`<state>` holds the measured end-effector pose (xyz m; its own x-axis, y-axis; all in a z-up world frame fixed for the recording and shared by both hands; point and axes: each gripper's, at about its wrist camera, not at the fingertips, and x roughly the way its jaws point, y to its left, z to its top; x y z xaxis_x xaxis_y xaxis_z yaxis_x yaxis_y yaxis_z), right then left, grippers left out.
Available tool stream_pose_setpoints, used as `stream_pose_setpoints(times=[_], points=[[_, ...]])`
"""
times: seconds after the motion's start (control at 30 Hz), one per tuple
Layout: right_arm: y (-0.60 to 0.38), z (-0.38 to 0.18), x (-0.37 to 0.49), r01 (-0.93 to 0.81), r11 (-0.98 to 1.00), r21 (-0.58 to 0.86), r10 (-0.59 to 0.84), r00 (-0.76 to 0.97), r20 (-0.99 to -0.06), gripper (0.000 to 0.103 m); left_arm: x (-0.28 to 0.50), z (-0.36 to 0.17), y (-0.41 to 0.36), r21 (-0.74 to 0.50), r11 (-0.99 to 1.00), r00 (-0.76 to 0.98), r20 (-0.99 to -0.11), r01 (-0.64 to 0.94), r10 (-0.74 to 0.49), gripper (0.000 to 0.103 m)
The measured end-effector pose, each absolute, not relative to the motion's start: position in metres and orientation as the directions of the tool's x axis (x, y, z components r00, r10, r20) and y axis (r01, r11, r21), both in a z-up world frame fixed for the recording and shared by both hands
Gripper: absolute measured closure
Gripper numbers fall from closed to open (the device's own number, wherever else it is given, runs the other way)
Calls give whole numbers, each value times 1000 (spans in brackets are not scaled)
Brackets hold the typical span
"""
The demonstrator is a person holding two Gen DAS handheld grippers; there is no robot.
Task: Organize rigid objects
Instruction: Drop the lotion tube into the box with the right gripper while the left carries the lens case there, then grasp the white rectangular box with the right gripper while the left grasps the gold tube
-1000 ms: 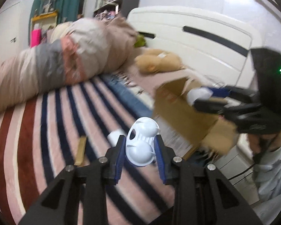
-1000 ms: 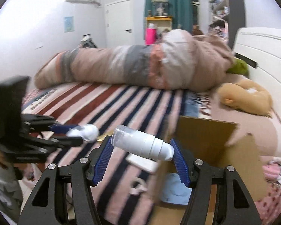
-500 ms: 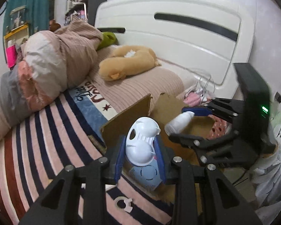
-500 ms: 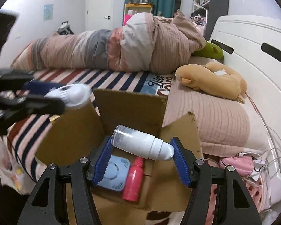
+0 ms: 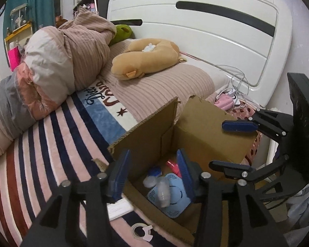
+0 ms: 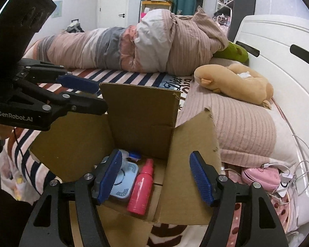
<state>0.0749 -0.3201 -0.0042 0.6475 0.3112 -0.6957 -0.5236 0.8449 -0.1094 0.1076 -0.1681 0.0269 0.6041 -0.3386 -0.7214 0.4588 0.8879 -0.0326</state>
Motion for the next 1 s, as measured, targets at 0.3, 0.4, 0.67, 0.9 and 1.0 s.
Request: stream_pose_setpoints(times=[0.3,0.4,0.67,0.9,1.0], points=[[-297,5,61,-565,822,-65,373,622,-689,38,80,47,-110,-28,933,676,-681,359,-281,45],[-279,12,52,-589,806,-57,401,614,-680,38,68,48,-78,-8,956,706,-673,294,-222,43],[-212,26,30,-682,731,16,522,544,-657,38,41,23,16,-13,990,727,-678,137,-110,41],[-138,-4,27,-726,686,58,538,451,-713,38,41,-33,73,-74,993,693,-712,91,-116,41],[-115,-31,33,-724,685,88,521,401,-754,38,48,-59,85,-106,990,669,-729,94,-142,41]])
